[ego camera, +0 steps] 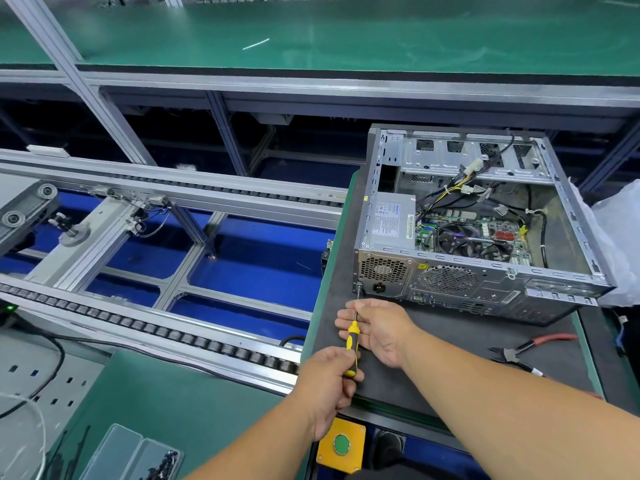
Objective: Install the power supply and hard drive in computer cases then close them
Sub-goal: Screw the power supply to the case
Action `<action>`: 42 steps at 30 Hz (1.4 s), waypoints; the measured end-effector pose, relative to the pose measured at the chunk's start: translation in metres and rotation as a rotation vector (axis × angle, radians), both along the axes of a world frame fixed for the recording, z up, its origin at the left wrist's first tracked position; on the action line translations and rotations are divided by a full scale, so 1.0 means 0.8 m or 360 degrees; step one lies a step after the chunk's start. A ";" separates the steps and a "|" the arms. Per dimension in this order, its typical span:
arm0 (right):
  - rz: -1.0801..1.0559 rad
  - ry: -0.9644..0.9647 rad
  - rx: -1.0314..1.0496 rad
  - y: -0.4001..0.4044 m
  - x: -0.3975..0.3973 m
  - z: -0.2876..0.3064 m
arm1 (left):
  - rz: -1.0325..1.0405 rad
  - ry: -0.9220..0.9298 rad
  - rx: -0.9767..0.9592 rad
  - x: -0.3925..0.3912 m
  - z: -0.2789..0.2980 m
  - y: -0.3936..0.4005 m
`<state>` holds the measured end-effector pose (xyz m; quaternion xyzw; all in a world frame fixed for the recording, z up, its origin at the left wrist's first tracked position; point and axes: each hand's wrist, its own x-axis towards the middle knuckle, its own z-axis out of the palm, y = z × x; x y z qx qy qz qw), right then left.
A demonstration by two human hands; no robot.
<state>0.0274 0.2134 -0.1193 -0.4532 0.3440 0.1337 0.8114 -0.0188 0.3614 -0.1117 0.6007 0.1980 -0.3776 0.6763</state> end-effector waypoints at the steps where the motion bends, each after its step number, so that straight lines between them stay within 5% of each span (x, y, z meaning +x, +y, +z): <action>1: 0.0003 0.0000 -0.0008 0.001 0.000 0.000 | -0.0024 -0.0078 0.0081 -0.001 -0.001 -0.001; 8: -0.0090 0.0067 -0.0123 0.009 0.008 -0.002 | -0.0083 -0.0571 0.0635 -0.005 -0.003 -0.007; 17: 0.0016 0.0056 -0.0051 0.003 0.007 0.004 | -0.0257 0.0040 0.0087 0.007 0.010 0.000; 26: -0.0097 0.0104 -0.0200 0.013 0.009 0.002 | -0.0339 -0.0659 0.1049 0.002 0.005 -0.005; 28: -0.0107 0.0108 -0.0168 0.013 0.012 0.001 | -0.0394 -0.0569 0.0923 0.006 0.009 -0.004; 32: -0.0102 0.0101 -0.0105 0.010 0.011 0.000 | -0.0289 0.0034 0.0114 0.022 0.017 0.003; 37: -0.0062 0.0082 -0.0110 0.011 0.011 0.002 | -0.0446 -0.0626 0.0901 0.018 0.005 -0.009; 39: -0.0074 0.0082 -0.0102 0.012 0.010 0.003 | -0.0439 -0.0596 0.0778 0.017 0.007 -0.011; 42: -0.0099 0.0070 -0.0070 0.010 0.009 0.003 | -0.0397 -0.0001 0.0150 0.027 0.016 0.001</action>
